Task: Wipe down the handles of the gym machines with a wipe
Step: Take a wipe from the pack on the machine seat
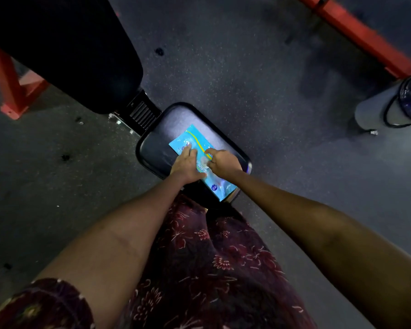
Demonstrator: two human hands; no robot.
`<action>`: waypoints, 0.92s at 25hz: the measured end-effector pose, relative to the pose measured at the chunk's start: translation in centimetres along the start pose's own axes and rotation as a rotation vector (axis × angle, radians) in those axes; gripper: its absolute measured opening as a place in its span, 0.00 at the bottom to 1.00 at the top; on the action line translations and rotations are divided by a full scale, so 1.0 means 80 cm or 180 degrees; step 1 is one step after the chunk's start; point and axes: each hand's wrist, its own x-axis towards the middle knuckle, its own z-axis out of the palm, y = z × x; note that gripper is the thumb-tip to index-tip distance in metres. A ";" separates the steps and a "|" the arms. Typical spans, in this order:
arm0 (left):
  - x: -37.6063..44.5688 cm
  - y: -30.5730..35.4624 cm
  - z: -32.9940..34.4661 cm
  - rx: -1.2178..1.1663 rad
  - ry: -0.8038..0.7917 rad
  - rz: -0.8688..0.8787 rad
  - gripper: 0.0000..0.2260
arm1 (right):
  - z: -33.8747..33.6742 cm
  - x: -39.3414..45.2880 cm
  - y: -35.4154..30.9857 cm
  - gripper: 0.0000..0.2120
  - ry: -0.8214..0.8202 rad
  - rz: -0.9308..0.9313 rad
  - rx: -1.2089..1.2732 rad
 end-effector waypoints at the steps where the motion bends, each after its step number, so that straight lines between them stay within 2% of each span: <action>1: -0.002 -0.001 0.001 0.0029 0.0025 0.0028 0.36 | 0.001 0.002 -0.004 0.18 0.0051 -0.0099 -0.0138; 5: -0.004 -0.003 0.000 0.0060 -0.0010 0.0058 0.40 | -0.005 0.013 -0.011 0.12 0.0000 -0.0291 -0.0472; 7: -0.003 -0.002 0.000 0.0063 -0.0029 0.0048 0.40 | -0.009 0.018 -0.009 0.09 0.0015 -0.0349 -0.0082; 9: -0.001 -0.001 0.001 0.0061 -0.0022 0.0012 0.40 | -0.016 0.017 -0.012 0.05 0.0192 -0.0259 0.0976; 10: -0.001 0.001 0.001 0.0059 -0.0018 -0.0009 0.39 | -0.024 0.013 -0.016 0.04 0.0237 0.0002 0.1813; 12: 0.001 0.004 0.002 -0.0024 -0.0017 -0.0096 0.38 | -0.041 0.010 -0.018 0.11 0.0423 0.0714 0.3510; 13: 0.001 0.005 0.003 -0.0137 0.0007 -0.0170 0.36 | -0.051 0.010 -0.015 0.11 0.0650 0.0996 0.4012; 15: 0.005 0.008 0.005 -0.0417 0.0215 -0.0277 0.31 | -0.062 0.005 -0.004 0.09 0.1148 0.1241 0.4297; 16: 0.008 0.010 0.005 -0.0529 0.0337 -0.0305 0.28 | -0.063 -0.001 0.000 0.09 0.1222 0.1188 0.4125; 17: 0.010 0.012 0.005 -0.0609 0.0439 -0.0331 0.26 | -0.059 -0.008 0.004 0.09 0.1150 0.1024 0.3608; 19: 0.012 0.014 0.003 -0.0698 0.0542 -0.0384 0.23 | -0.036 -0.017 0.009 0.08 0.0669 0.0477 0.2052; 21: 0.012 0.012 0.000 -0.0763 0.0577 -0.0408 0.22 | -0.014 -0.019 0.008 0.17 -0.0058 0.0056 0.0731; 23: 0.011 0.007 -0.001 -0.0774 0.0617 -0.0341 0.21 | -0.003 -0.019 -0.001 0.26 -0.0572 0.0046 -0.0232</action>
